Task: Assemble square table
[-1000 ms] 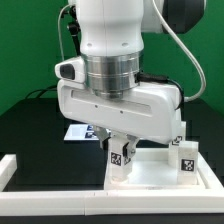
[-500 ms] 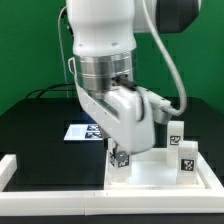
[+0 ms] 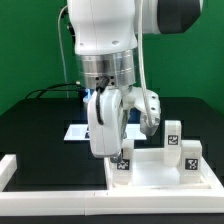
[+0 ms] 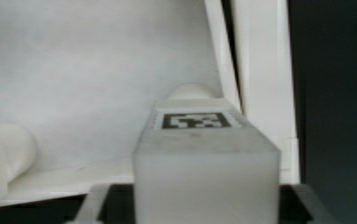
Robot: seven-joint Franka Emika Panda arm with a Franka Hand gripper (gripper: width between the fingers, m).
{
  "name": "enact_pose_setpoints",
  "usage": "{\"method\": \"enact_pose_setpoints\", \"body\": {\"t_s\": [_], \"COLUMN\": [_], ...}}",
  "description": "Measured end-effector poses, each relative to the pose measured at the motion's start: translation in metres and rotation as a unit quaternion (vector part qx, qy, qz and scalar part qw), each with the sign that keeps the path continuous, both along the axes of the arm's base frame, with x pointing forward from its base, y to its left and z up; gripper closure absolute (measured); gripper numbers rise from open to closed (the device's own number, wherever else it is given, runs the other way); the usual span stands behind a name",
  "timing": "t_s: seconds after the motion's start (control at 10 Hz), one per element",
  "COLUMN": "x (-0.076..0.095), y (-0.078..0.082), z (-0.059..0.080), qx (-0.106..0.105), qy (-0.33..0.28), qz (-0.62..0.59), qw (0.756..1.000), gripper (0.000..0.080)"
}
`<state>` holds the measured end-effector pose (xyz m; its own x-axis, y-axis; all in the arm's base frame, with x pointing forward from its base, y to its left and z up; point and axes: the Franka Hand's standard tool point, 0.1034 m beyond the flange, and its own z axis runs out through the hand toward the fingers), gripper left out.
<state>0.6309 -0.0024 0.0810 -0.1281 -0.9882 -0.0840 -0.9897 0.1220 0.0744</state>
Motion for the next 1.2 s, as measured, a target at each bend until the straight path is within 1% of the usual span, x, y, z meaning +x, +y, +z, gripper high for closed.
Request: {"method": "enact_pose_setpoints", "body": {"t_s": [0.1,0.2,0.3,0.4,0.5,0.6,0.7,0.8,0.9,1.1,1.2], "x": [0.0,-0.001,-0.001,0.002,-0.002,-0.01,-0.007,-0.008,-0.011,-0.014,-0.015], "y": [0.001,0.005,0.009,0.012,0.008,0.008,0.008,0.009,0.01,0.011,0.011], "z": [0.0,0.003,0.004,0.003,0.002,0.0,0.001,0.0,-0.001,-0.008,-0.011], "qx": [-0.001,-0.009,-0.012,-0.015,-0.023,-0.015,-0.014,-0.013,-0.024,-0.046,-0.051], "qy": [0.0,0.008,0.007,-0.015,-0.049,-0.034,-0.038,-0.039,-0.034,-0.042,-0.046], "qz": [0.025,0.086,0.161,0.182,0.171,0.209,0.245,0.28,0.385,0.517,0.551], "qw": [1.0,0.996,0.987,0.983,0.984,0.977,0.969,0.959,0.922,0.853,0.831], "gripper": [0.0507,0.0325,0.0325,0.0182,0.0158,0.0152,0.0152,0.0151,0.0151,0.0151,0.0151]}}
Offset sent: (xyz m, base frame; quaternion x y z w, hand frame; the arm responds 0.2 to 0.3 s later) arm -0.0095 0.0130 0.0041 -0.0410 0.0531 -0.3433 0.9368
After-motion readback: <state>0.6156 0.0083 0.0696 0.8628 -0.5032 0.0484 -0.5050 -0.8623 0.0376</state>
